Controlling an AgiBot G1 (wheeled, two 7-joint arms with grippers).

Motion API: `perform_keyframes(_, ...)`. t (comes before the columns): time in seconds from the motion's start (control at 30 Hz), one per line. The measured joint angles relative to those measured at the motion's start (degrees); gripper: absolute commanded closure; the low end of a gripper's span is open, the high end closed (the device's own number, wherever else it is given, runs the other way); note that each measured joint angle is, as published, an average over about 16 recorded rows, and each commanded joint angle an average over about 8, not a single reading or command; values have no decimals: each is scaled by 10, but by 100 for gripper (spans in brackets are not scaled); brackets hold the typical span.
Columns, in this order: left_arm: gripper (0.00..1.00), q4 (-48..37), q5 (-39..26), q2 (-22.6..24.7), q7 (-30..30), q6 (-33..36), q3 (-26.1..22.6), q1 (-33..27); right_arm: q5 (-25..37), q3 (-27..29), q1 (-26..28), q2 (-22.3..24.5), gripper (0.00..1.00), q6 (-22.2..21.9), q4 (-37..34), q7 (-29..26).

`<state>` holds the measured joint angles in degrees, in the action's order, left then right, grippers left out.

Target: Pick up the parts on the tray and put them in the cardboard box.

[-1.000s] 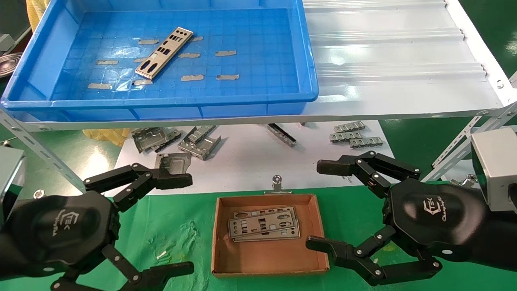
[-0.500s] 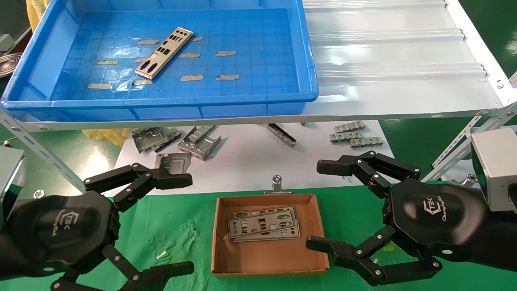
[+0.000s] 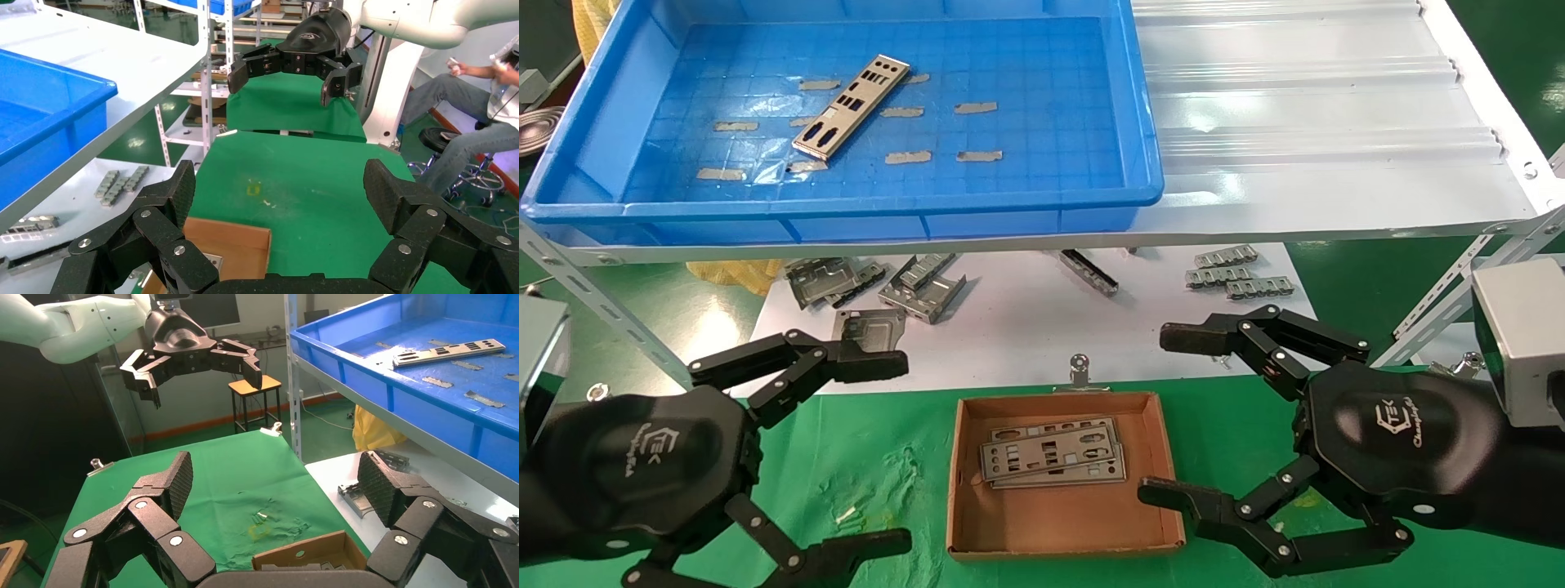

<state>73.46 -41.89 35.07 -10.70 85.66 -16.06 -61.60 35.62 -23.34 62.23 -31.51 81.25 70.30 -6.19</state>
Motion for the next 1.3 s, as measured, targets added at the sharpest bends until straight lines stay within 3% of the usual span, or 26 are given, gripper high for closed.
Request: perform_keyframes(1.3, 0, 0, 0, 0, 0, 0, 0, 0, 0, 0, 0, 0, 0, 0, 0, 0)
